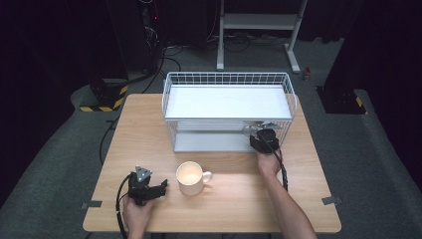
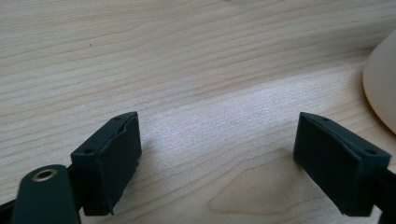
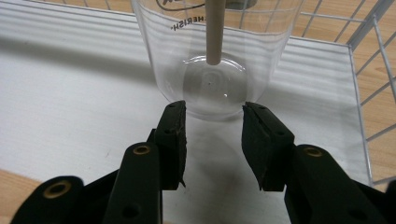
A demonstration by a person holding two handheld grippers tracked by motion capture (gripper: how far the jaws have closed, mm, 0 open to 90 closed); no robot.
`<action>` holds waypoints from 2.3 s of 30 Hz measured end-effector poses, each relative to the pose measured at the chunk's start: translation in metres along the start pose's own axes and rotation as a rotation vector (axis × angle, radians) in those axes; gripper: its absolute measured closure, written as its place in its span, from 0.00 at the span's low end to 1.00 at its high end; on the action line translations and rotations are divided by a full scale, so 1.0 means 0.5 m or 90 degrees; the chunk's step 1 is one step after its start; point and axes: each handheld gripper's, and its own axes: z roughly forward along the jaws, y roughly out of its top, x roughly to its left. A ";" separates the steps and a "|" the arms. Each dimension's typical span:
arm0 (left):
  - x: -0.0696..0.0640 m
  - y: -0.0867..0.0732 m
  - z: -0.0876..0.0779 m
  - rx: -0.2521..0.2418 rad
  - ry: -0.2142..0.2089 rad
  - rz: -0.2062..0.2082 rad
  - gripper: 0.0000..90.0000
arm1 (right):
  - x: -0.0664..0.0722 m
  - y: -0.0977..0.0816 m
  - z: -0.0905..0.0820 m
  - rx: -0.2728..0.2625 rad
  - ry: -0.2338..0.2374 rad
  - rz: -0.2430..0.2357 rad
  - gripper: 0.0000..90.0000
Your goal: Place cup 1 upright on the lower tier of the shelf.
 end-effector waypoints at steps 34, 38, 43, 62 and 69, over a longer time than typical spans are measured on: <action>0.000 0.000 0.000 0.001 -0.001 -0.001 0.17 | -0.016 -0.026 -0.081 -0.054 0.058 -0.015 0.45; 0.000 0.000 0.000 0.001 -0.001 -0.001 0.17 | -0.022 -0.026 -0.095 -0.065 0.065 -0.017 0.43; 0.000 0.000 0.000 0.001 0.000 0.000 0.17 | -0.027 -0.028 -0.113 -0.075 0.077 -0.004 0.43; 0.000 0.000 0.000 0.001 0.000 -0.001 0.17 | -0.054 -0.051 -0.165 -0.106 0.095 0.000 0.40; 0.000 0.000 0.000 0.001 0.000 -0.001 0.17 | -0.063 -0.066 -0.177 -0.112 0.097 0.006 0.40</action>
